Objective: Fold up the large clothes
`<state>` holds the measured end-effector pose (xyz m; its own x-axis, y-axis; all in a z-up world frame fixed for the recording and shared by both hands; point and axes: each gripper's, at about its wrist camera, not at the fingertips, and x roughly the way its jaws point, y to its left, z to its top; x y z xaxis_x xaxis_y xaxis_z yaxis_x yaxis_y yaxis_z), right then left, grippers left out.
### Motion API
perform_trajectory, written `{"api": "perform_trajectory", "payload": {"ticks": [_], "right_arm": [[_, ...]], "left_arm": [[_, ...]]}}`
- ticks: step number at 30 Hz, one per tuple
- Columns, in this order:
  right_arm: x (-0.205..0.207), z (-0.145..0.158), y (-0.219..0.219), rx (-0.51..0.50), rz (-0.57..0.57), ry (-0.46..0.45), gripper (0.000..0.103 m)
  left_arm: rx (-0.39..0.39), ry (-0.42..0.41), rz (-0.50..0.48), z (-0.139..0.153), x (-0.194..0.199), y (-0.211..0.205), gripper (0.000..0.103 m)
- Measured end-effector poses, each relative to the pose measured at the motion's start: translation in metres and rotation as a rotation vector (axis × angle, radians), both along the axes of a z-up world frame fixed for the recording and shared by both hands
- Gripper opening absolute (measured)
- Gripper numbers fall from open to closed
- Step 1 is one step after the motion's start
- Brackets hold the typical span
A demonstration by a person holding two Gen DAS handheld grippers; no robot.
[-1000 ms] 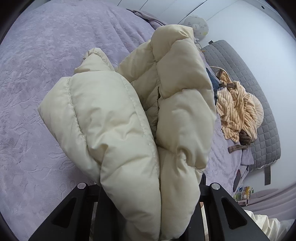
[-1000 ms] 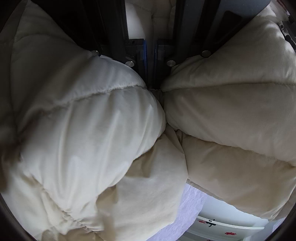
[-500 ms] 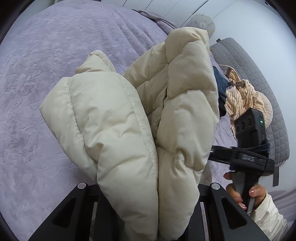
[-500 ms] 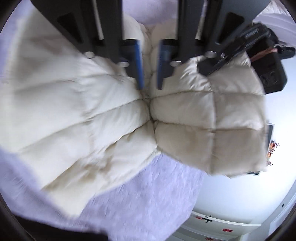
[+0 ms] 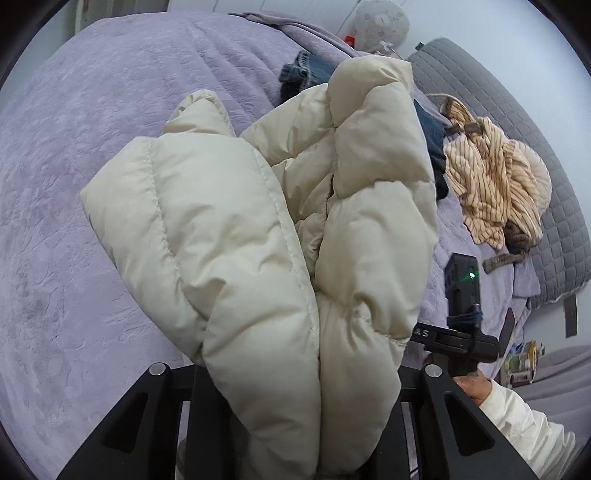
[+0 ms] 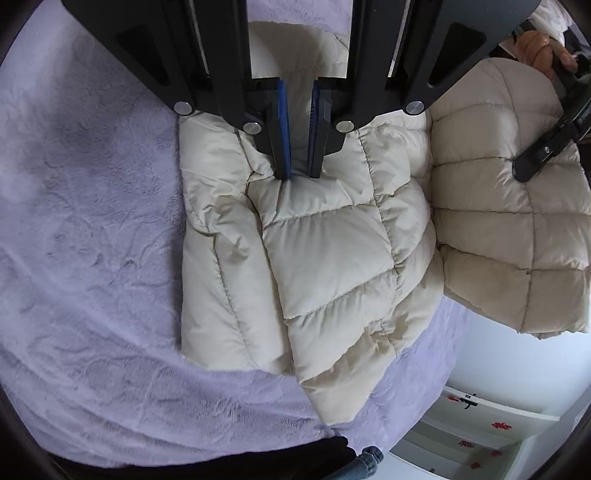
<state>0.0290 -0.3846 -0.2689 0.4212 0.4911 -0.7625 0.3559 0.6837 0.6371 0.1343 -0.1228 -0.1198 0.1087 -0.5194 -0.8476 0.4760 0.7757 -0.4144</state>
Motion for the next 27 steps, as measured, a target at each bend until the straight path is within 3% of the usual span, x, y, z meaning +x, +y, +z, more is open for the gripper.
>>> {"api": "perform_trajectory", "payload": {"ticks": [2,3,8,10,14,19,22,24,26,27], "right_arm": [[0.002,-0.013,-0.004,0.044,-0.001,-0.01,0.01],[0.003,-0.017,-0.006,0.061,-0.001,-0.012,0.009],[0.007,-0.039,-0.014,0.148,-0.013,-0.027,0.006],[0.006,-0.044,-0.019,0.171,-0.017,-0.035,0.006],[-0.001,-0.049,-0.031,0.205,-0.019,-0.052,0.006],[-0.011,-0.046,-0.057,0.289,-0.078,-0.047,0.011],[-0.032,-0.032,-0.087,0.285,-0.126,-0.069,0.011],[-0.042,-0.019,-0.108,0.262,-0.162,-0.085,0.022],[-0.052,-0.005,-0.128,0.256,-0.206,-0.12,0.062],[-0.055,0.002,-0.136,0.263,-0.223,-0.147,0.063]], "left_arm": [[-0.031,0.01,-0.042,0.005,-0.007,-0.017,0.06],[-0.042,0.007,-0.059,0.007,-0.01,-0.026,0.063],[-0.134,0.035,-0.169,0.007,-0.019,-0.062,0.064],[-0.193,0.061,-0.207,0.005,-0.022,-0.072,0.075],[-0.284,0.122,-0.236,-0.007,-0.023,-0.091,0.076],[-0.258,0.116,-0.221,-0.023,-0.021,-0.106,0.076],[-0.246,0.107,-0.226,-0.025,-0.022,-0.109,0.076],[-0.234,0.093,-0.233,-0.026,-0.025,-0.113,0.076],[-0.225,0.081,-0.243,-0.029,-0.028,-0.113,0.076],[-0.219,0.074,-0.25,-0.03,-0.029,-0.114,0.076]]}}
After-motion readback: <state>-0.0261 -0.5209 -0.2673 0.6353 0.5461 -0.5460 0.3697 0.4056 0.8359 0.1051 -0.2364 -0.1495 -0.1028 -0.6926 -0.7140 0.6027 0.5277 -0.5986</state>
